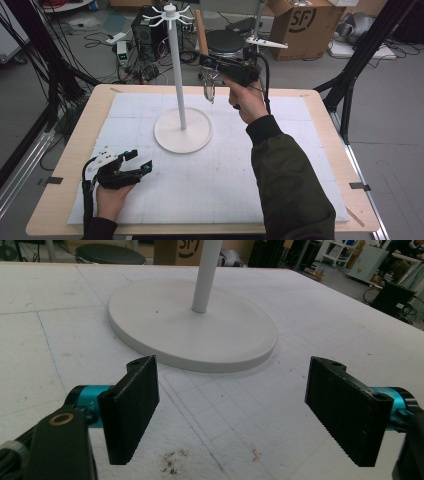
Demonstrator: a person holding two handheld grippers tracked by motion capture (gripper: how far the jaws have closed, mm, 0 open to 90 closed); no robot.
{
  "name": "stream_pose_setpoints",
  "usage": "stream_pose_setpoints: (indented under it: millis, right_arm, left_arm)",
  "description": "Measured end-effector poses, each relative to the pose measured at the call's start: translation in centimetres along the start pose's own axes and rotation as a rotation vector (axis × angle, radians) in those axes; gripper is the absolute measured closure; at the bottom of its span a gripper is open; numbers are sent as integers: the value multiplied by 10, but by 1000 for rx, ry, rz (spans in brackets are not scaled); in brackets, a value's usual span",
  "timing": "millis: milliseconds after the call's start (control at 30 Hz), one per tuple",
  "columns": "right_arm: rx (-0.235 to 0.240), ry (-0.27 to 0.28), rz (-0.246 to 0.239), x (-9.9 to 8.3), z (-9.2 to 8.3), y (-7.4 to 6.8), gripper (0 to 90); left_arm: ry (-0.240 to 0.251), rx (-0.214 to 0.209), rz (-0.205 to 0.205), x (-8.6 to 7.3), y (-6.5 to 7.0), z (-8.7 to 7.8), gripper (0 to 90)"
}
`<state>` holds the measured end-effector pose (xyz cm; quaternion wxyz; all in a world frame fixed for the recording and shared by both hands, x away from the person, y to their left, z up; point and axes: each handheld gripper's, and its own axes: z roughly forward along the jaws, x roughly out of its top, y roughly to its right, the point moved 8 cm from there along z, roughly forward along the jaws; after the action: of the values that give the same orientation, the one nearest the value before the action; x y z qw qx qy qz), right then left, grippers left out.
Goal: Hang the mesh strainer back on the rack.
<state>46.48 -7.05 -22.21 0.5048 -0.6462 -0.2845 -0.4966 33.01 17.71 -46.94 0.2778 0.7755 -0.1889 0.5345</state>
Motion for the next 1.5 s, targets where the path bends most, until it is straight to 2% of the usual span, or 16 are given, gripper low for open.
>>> stream_pose_setpoints:
  millis: [433, 500, 600, 1500]
  right_arm:
    - [19, -9, 1, -1, 12, -3, 688]
    - [10, -16, 0, -3, 14, -2, 688]
    - [19, -10, 13, -4, 14, -2, 688]
    - [-12, -19, 7, -10, 17, 2, 669]
  left_arm:
    - [1, 1, -4, 0, -1, -1, 221]
    - [3, 3, -2, 0, -1, -1, 221]
    - [-1, 0, -1, 0, -2, -2, 221]
    - [2, 0, 6, 1, 1, -3, 221]
